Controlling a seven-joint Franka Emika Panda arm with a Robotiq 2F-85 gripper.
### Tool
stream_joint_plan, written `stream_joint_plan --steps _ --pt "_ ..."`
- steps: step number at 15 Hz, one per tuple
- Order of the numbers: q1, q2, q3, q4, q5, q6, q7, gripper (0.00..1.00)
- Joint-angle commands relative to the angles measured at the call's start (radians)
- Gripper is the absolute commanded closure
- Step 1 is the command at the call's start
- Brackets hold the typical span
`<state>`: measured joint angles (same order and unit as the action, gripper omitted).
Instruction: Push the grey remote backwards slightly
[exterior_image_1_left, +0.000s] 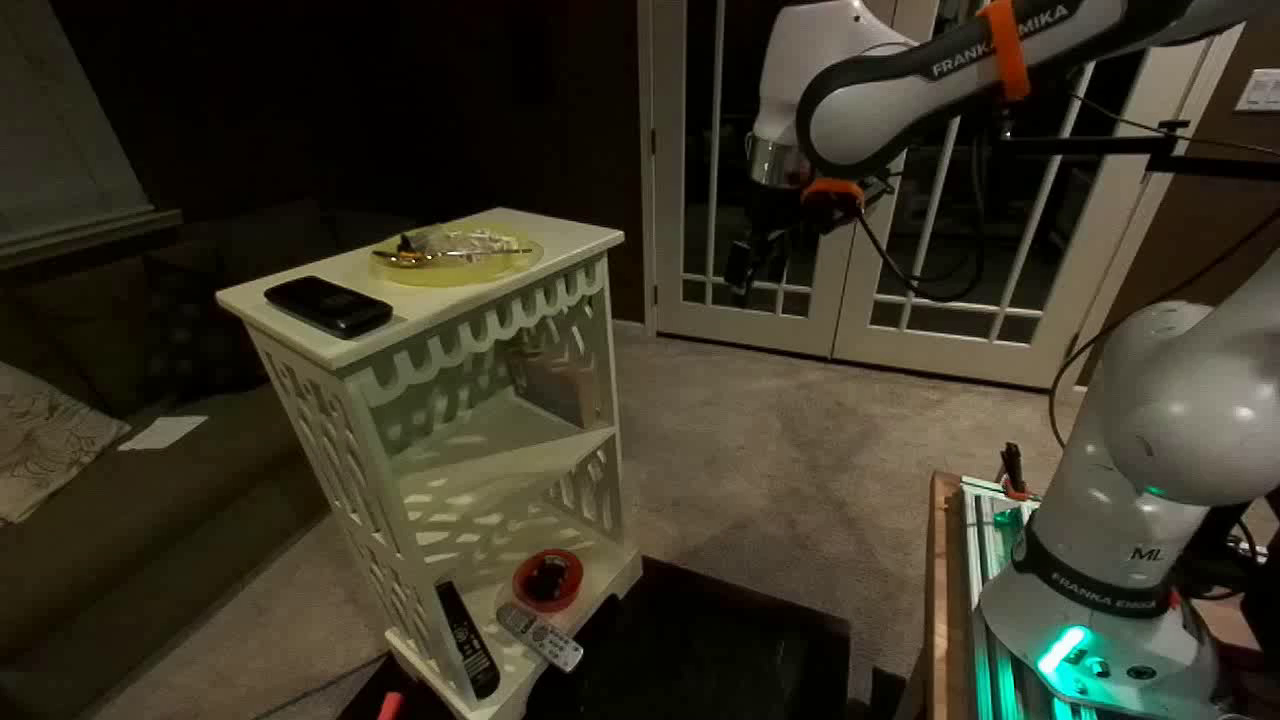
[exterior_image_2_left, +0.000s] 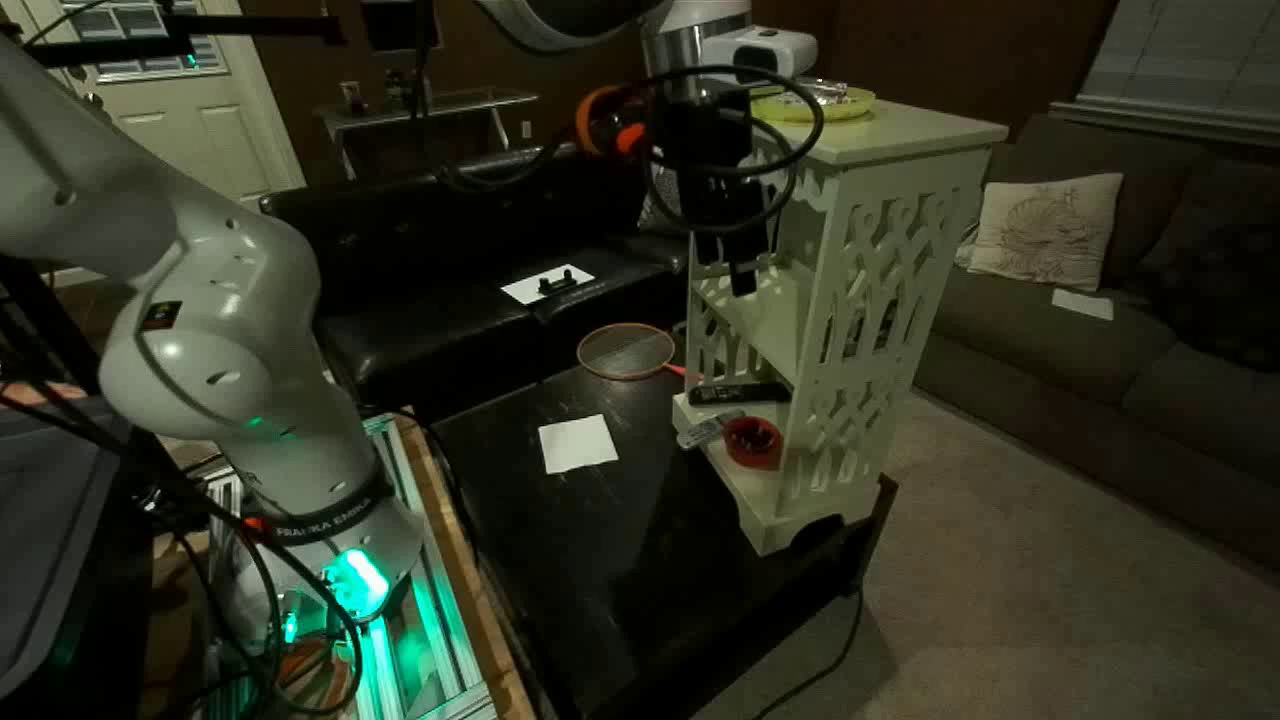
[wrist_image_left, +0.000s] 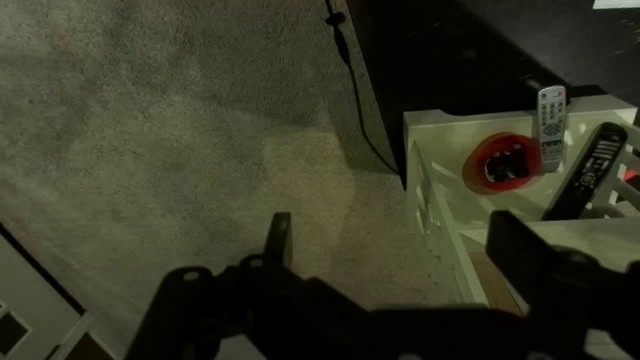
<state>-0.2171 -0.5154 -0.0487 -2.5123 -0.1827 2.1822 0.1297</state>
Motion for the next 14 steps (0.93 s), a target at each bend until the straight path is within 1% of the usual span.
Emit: stream_joint_plan --steps 1,9,11,14 --pt "0.009 0.0 -0.008 0.002 -0.005 -0.004 0.003 0.0" --pt "0.009 0.0 -0.008 0.002 -0.005 -0.004 0.003 0.0" --pt "0.013 0.051 0.03 0.005 -0.025 0.033 0.057 0.0" --pt "0.075 0.136 0.091 -0.023 0.002 0.091 0.106 0.0"
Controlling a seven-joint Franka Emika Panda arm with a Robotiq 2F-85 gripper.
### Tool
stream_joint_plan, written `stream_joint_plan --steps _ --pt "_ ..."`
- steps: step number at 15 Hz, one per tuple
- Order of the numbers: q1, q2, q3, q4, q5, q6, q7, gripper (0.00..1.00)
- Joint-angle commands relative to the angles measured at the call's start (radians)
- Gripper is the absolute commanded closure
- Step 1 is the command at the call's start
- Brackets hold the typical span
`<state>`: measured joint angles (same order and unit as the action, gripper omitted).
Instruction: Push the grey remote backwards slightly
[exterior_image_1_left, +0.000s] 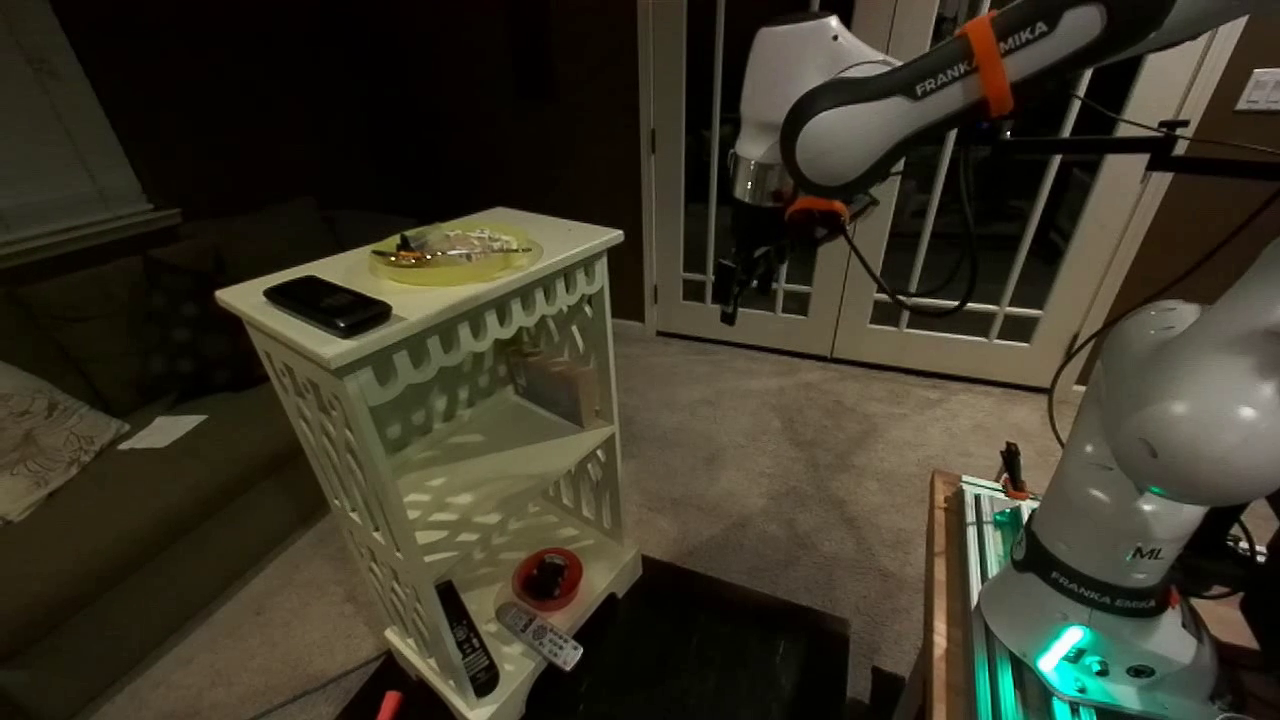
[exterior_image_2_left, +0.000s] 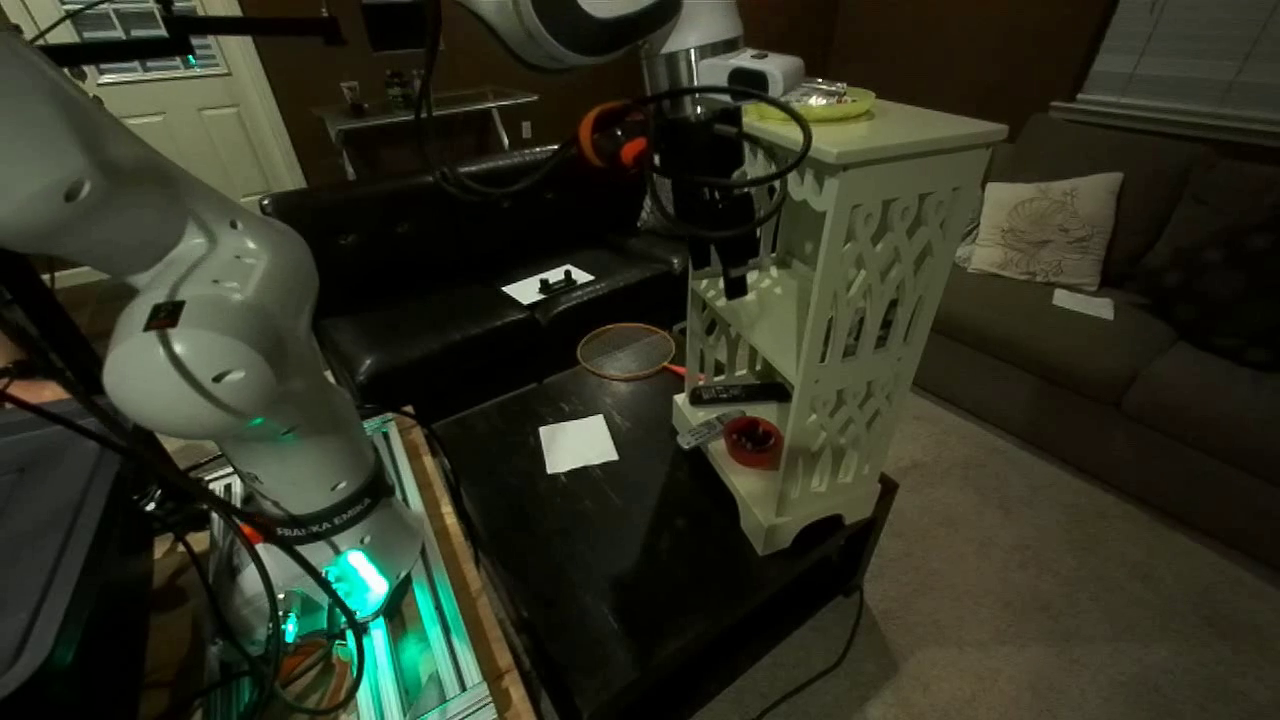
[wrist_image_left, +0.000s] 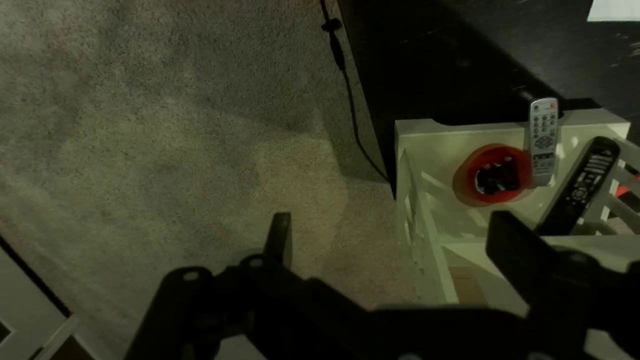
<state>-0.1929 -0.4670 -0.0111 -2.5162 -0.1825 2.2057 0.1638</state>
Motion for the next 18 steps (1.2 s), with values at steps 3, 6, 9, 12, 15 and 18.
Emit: stream_joint_plan --steps 3,6,9,12,15,18 --pt "0.117 0.202 0.104 -0.036 0.046 0.18 0.169 0.0" --pt "0.164 0.296 0.112 -0.05 0.108 0.287 0.208 0.0" --pt "0.167 0.373 0.086 -0.076 0.152 0.404 0.206 0.0" --pt "0.174 0.466 0.052 -0.105 0.257 0.58 0.143 0.0" --pt "0.189 0.592 0.056 -0.094 0.231 0.736 0.086 0.0" --pt "0.284 0.683 -0.041 -0.077 -0.04 0.831 0.194 0.0"
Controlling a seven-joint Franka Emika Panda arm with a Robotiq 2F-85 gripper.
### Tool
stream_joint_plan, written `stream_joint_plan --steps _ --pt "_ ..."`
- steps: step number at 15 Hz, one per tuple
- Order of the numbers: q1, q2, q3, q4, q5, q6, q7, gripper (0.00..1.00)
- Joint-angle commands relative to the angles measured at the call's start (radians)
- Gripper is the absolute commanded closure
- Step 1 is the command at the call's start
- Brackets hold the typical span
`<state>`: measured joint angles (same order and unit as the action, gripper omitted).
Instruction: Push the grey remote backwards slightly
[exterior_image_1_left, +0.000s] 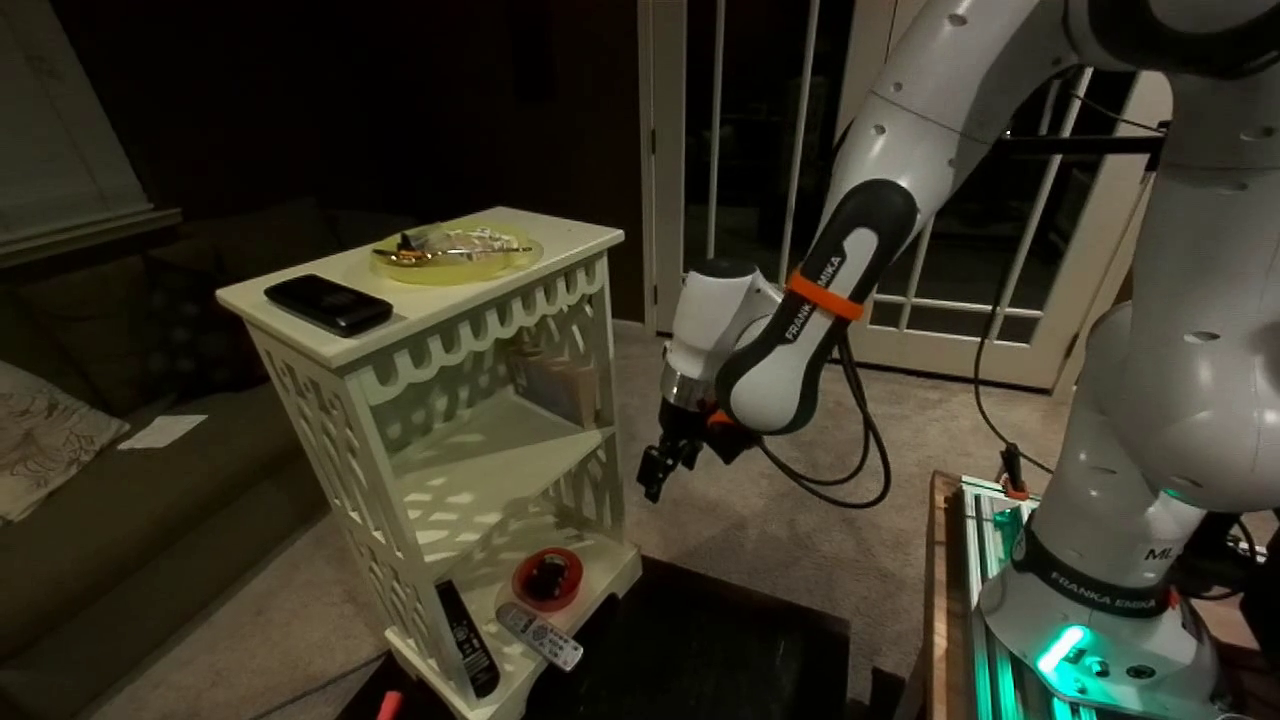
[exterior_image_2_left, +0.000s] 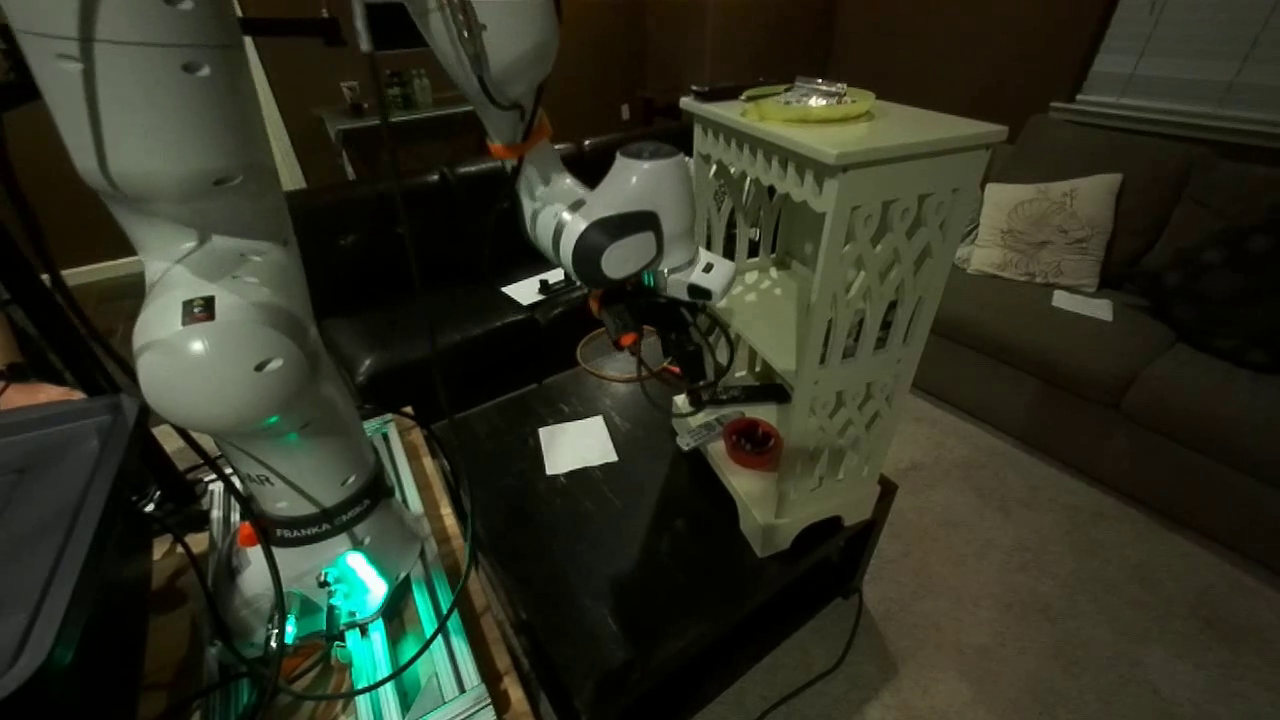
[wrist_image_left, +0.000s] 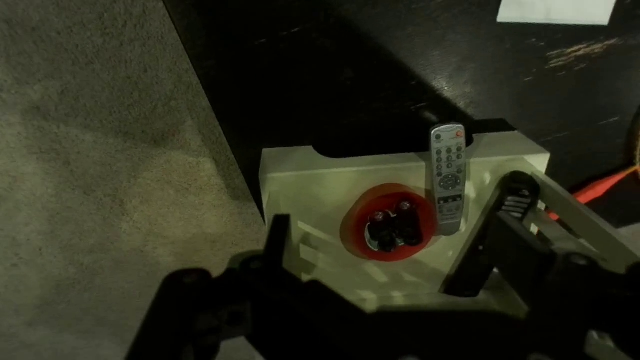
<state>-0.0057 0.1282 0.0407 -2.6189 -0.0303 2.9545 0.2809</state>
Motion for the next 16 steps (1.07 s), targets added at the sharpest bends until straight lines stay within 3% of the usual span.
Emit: stream_joint_plan --steps 1,2,4,8,9,16 --pt "0.2 0.099 -0.206 0.038 -0.274 0.088 0.096 0.0" --pt "0.079 0.061 -0.078 0.008 -0.156 0.06 0.049 0.0" --pt "0.169 0.092 -0.173 0.022 -0.227 0.08 0.071 0.0" --pt "0.189 0.096 -0.192 0.033 -0.236 0.08 0.071 0.0" --pt "0.248 0.121 -0.242 0.069 -0.275 0.041 0.139 0.0" --pt "0.362 0.326 -0.14 0.227 -0.142 0.008 0.198 0.0"
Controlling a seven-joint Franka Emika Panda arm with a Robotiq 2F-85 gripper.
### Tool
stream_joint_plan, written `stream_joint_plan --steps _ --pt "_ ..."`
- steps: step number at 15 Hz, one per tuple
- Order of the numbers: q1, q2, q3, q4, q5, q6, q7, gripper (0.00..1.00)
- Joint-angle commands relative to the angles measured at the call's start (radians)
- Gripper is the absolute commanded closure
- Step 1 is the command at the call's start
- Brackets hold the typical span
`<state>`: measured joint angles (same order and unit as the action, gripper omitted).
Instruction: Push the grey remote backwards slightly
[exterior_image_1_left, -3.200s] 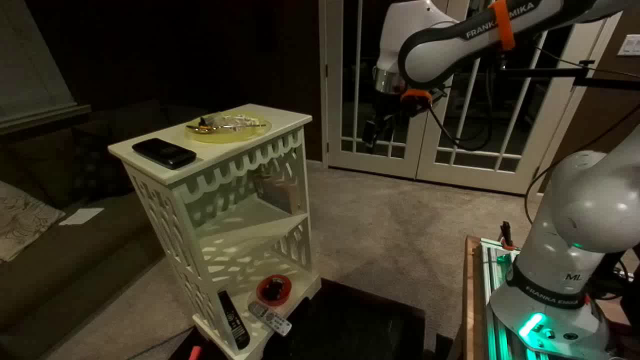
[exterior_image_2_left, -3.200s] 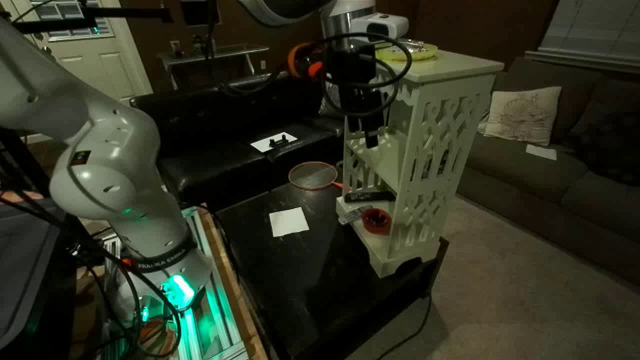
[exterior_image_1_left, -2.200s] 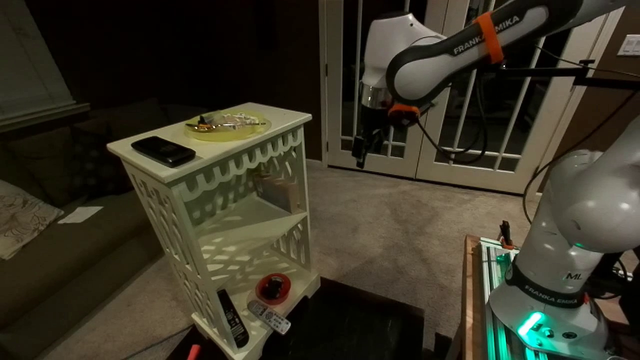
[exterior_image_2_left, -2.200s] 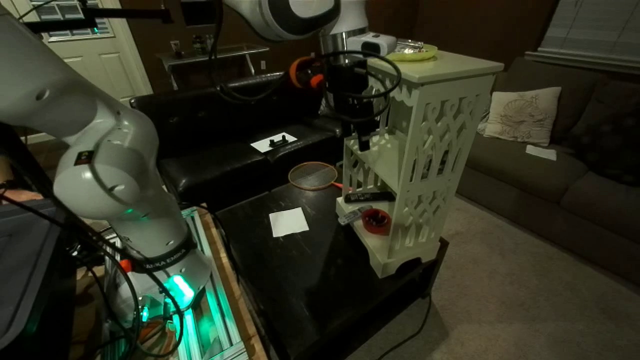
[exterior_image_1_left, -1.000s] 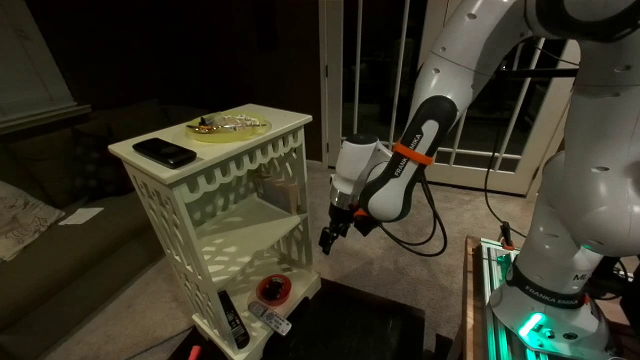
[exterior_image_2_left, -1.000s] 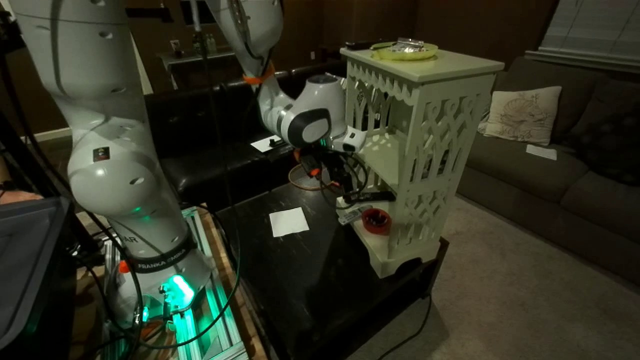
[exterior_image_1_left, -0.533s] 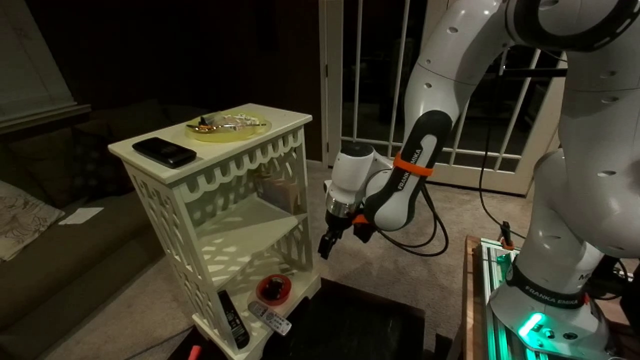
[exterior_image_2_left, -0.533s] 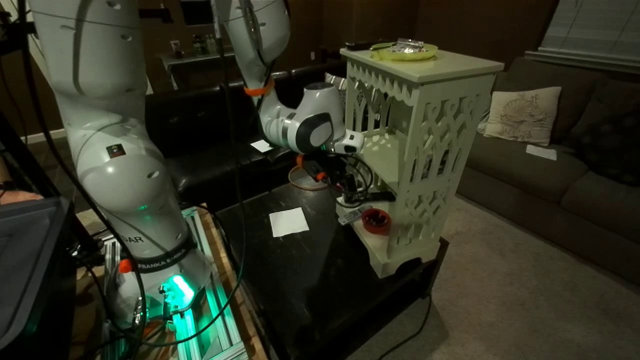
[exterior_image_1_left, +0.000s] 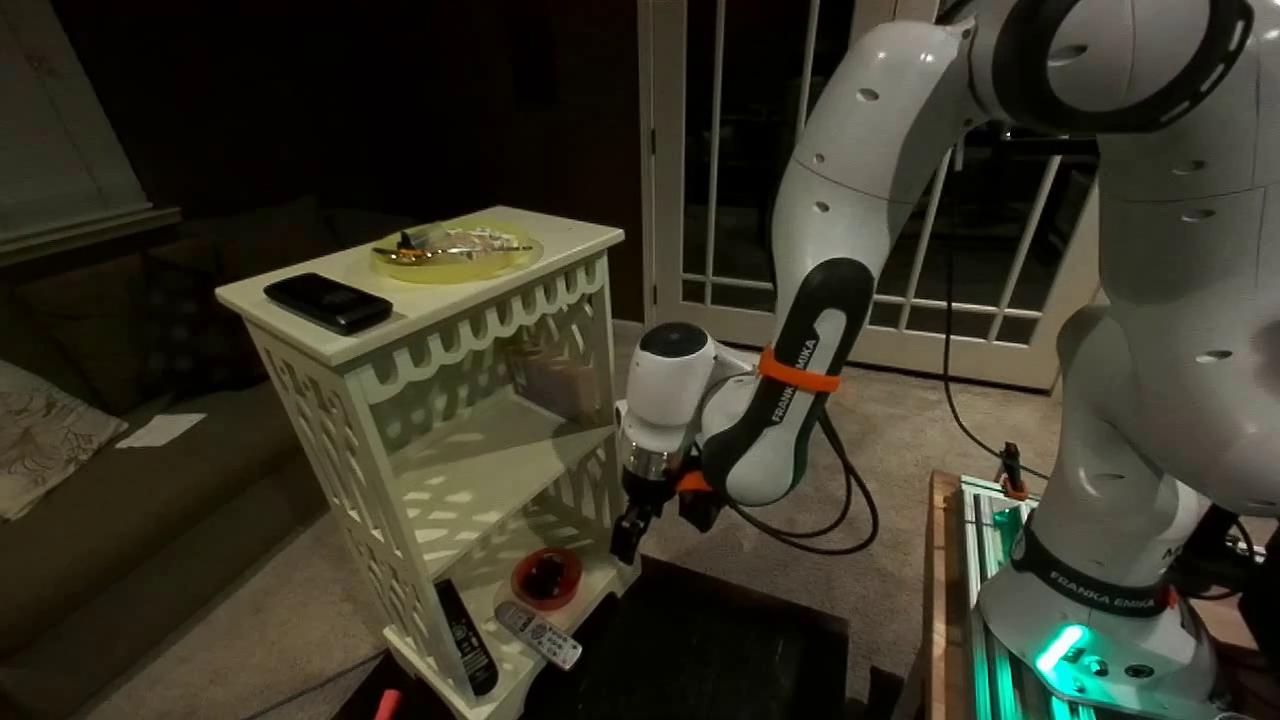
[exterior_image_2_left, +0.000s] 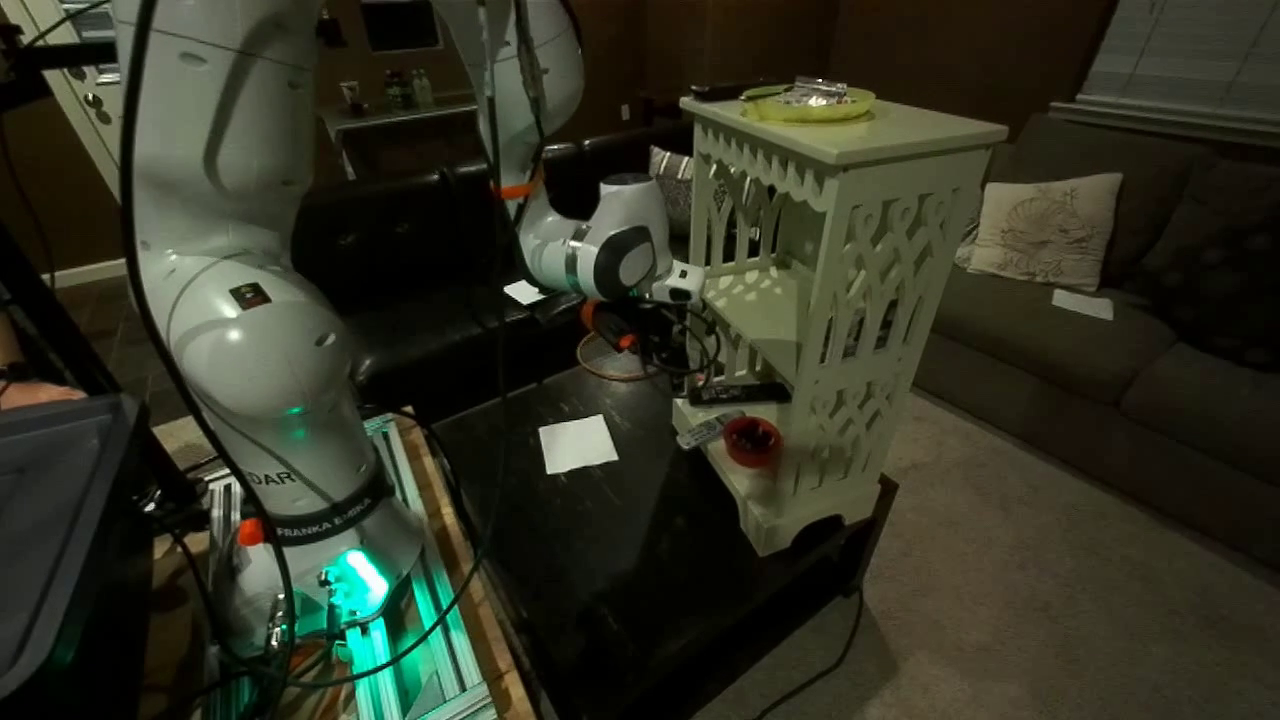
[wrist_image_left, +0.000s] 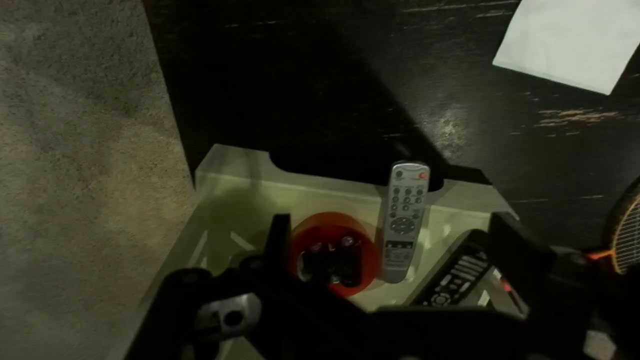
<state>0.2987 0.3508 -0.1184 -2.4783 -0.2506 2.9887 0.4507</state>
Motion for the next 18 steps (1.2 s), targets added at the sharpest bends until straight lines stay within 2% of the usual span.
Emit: stream_joint_plan --steps 1,6,10,13,14,15,18 --pt "0.072 0.133 0.023 0.106 0.1 -0.019 0.043 0.0" --pt "0.114 0.299 0.018 0.228 0.227 0.062 0.039 0.0" --pt "0.19 0.432 -0.049 0.362 0.265 0.045 0.052 0.0" --pt "0.222 0.509 -0.083 0.445 0.26 0.05 0.022 0.0" --pt "0.185 0.514 -0.048 0.456 0.245 0.058 -0.034 0.0" --pt "0.193 0.468 -0.058 0.4 0.272 0.039 -0.011 0.0" --pt "0.192 0.503 -0.054 0.442 0.268 0.04 -0.038 0.0"
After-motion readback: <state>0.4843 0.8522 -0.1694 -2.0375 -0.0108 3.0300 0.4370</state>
